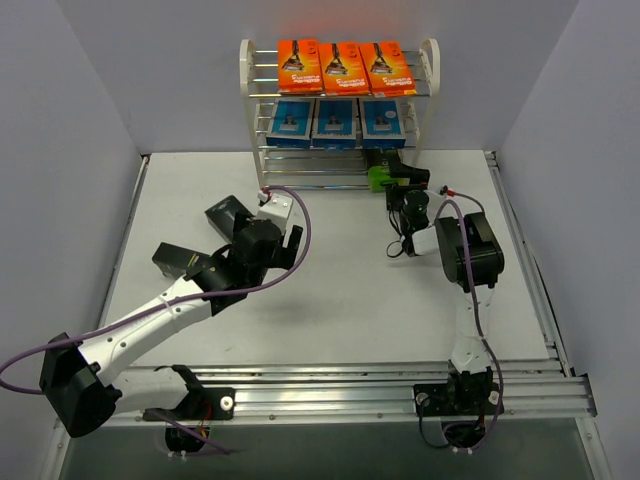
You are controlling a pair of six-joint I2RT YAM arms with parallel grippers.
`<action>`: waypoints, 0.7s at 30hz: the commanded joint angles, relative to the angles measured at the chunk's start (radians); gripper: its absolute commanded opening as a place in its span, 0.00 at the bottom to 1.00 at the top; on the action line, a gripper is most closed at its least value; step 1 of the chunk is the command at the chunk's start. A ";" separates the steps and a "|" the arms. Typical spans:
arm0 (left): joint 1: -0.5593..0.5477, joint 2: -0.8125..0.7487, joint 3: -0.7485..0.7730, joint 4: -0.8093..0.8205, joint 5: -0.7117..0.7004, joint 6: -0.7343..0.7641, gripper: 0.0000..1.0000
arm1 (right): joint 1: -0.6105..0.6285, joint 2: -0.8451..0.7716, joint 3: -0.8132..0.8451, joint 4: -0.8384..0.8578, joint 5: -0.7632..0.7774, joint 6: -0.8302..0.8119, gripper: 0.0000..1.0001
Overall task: Place and organize the shaving razors onto the shelf
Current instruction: Place the shaving razor onto shelf
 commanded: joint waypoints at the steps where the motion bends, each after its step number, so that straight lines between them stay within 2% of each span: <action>1: 0.010 -0.031 0.020 0.038 -0.001 0.003 0.94 | -0.018 -0.053 0.009 -0.034 -0.075 0.009 1.00; 13: 0.016 -0.011 0.026 0.037 0.022 0.001 0.94 | -0.041 -0.007 -0.004 0.087 -0.210 0.058 1.00; 21: 0.020 -0.014 0.026 0.036 0.022 0.001 0.94 | -0.054 -0.069 -0.008 -0.036 -0.285 0.037 1.00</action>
